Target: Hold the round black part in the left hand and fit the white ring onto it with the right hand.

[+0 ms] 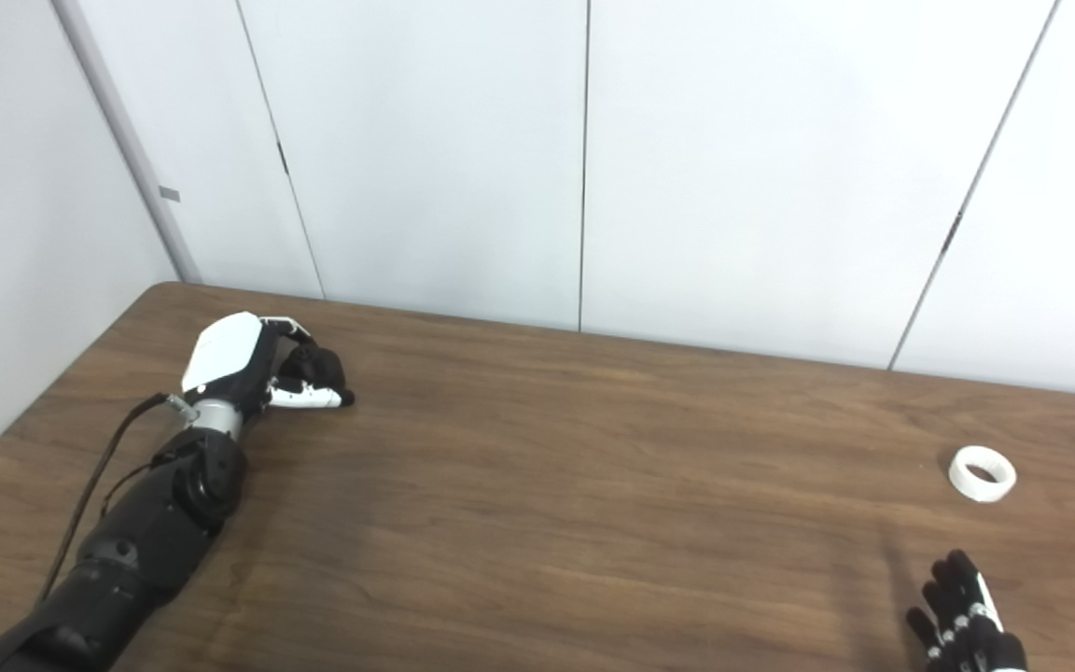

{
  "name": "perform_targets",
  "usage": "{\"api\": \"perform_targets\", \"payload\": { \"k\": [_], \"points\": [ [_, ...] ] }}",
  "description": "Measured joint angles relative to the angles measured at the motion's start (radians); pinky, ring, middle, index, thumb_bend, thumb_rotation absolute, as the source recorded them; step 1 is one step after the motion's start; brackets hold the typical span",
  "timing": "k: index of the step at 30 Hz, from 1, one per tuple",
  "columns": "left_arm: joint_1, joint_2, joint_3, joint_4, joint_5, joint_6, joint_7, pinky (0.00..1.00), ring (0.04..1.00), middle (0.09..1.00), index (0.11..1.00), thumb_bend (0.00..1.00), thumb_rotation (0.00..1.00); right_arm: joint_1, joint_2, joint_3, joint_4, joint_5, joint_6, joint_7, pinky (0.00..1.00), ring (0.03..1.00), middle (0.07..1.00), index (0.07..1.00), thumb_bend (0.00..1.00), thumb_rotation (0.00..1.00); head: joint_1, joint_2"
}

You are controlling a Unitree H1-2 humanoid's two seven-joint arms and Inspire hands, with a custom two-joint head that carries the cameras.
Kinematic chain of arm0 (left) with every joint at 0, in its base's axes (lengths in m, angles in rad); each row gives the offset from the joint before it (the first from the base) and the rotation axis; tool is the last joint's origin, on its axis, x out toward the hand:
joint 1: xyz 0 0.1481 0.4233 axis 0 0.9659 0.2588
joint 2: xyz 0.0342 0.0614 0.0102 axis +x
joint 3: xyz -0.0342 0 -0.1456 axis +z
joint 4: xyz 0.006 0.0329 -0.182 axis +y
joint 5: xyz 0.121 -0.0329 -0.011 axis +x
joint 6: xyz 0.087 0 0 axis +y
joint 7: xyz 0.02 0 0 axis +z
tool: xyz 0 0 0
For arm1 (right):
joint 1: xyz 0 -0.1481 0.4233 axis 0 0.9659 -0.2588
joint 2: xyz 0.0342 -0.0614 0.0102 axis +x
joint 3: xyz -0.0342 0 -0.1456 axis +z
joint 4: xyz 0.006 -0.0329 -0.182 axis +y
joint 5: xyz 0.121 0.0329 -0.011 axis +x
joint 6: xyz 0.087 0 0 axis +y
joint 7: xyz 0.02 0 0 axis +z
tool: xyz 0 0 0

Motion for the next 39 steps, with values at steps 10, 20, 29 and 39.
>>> {"api": "perform_targets", "payload": {
  "k": [10,20,29,39],
  "points": [
    [0.041,0.007,-0.007,-0.134,0.027,0.035,-0.048,1.00,0.882,0.765,0.484,0.52,0.04,0.000,0.001,0.003,-0.001,-0.002,0.000,-0.001,1.00,1.000,1.000,1.000,0.62,1.00,-0.014,0.005],
    [0.128,-0.021,-0.002,-0.461,0.033,0.178,-0.174,1.00,0.876,0.744,0.483,0.52,0.04,-0.001,0.001,0.011,-0.001,-0.008,-0.001,-0.005,1.00,1.000,1.000,1.000,0.64,1.00,-0.038,0.011],
    [0.197,-0.099,-0.021,-0.722,0.087,0.305,-0.295,1.00,0.876,0.763,0.484,0.52,0.04,-0.003,0.007,0.024,0.000,-0.038,-0.008,-0.015,1.00,1.000,1.000,1.000,0.62,1.00,-0.089,0.029],
    [0.288,-0.162,-0.106,-0.875,0.192,0.302,-0.332,1.00,0.883,0.763,0.484,0.52,0.05,0.002,0.036,0.045,-0.029,-0.078,0.010,-0.049,1.00,1.000,1.000,0.992,0.63,1.00,-0.147,0.057]
  ]
}}
